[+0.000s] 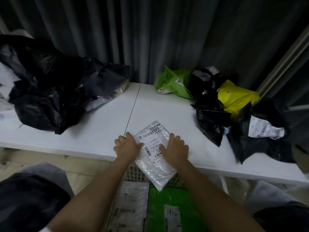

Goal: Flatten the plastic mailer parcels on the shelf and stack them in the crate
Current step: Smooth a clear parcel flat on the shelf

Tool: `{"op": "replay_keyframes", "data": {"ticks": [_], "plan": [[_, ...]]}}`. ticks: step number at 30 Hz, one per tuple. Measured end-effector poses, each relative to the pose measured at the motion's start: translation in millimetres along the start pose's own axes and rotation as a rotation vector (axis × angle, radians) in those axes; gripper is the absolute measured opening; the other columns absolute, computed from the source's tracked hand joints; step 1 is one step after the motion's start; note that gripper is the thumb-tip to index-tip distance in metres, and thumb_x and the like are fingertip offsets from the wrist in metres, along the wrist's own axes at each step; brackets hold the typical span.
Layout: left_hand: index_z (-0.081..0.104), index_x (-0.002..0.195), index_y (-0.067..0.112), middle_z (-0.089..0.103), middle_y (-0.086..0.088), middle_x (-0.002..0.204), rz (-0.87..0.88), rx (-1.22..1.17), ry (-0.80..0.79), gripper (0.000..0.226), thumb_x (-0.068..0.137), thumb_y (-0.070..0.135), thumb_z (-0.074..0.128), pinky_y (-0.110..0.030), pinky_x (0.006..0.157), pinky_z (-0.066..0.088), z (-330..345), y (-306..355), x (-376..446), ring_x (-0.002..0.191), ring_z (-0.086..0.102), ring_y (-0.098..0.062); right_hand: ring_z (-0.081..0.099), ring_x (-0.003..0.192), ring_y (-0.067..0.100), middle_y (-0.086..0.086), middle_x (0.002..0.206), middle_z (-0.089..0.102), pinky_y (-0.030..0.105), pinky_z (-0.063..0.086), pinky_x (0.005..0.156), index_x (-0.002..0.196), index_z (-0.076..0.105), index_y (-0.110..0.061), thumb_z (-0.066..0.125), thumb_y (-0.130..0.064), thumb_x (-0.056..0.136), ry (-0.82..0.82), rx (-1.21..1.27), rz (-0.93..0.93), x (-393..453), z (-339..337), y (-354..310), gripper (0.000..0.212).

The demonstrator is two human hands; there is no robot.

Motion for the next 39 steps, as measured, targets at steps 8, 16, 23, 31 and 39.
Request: {"op": "replay_keyframes", "data": {"ticks": [8,16,23,31,39], "plan": [[0.043,0.090,0.016,0.055,-0.005,0.081,0.320,-0.418,-0.244,0.015,0.093,0.018,0.058,-0.029,0.061,0.036,-12.7,-0.4,-32.9,0.067,0.051,-0.020,0.035,0.121,0.024,0.003,0.131,0.041,0.041,0.034,0.101,0.133,0.039,-0.020,0.063,-0.052,0.083,0.041,0.353,0.103,-43.6,-14.9,43.0,0.064],[0.049,0.089,0.019,0.060,-0.006,0.089,0.476,-0.194,-0.269,0.014,0.087,0.017,0.062,-0.030,0.071,0.042,-21.5,-6.0,-59.1,0.081,0.055,-0.022,0.069,0.086,0.027,0.013,0.100,0.069,0.047,0.058,0.078,0.096,0.061,-0.012,0.065,-0.019,0.089,-0.159,0.945,0.116,-91.6,-4.1,50.7,0.010],[0.053,0.124,0.017,0.053,-0.006,0.124,0.654,0.261,0.018,0.033,0.091,0.022,0.054,-0.037,0.091,0.039,14.4,-28.3,-80.2,0.116,0.046,-0.026,0.070,0.090,0.025,0.016,0.107,0.070,0.038,0.057,0.081,0.106,0.065,-0.006,0.061,-0.007,0.090,-0.574,0.907,0.339,-131.4,69.5,70.6,0.017],[0.051,0.126,0.014,0.053,-0.008,0.124,0.559,0.382,-0.041,0.032,0.096,0.016,0.039,-0.034,0.086,0.040,54.7,-57.8,-69.5,0.116,0.047,-0.028,0.064,0.080,0.019,0.008,0.098,0.067,0.023,0.048,0.059,0.106,0.064,-0.005,0.059,-0.005,0.091,-0.553,0.813,0.502,-128.3,149.8,61.0,0.016],[0.050,0.124,0.015,0.059,-0.009,0.119,0.505,0.428,-0.169,0.030,0.096,0.019,0.039,-0.034,0.079,0.046,80.7,-76.2,-40.5,0.105,0.058,-0.030,0.052,0.121,0.035,0.021,0.138,0.048,0.037,0.045,0.093,0.141,0.036,0.003,0.060,-0.002,0.091,-0.595,0.735,0.553,-106.9,184.4,48.9,0.055]]}}
Point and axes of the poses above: each hand's wrist, its own x-axis towards the middle knuckle, its own z-axis out of the palm, y = z × x, the point moved 5 cm from there along x, towards the middle knuckle
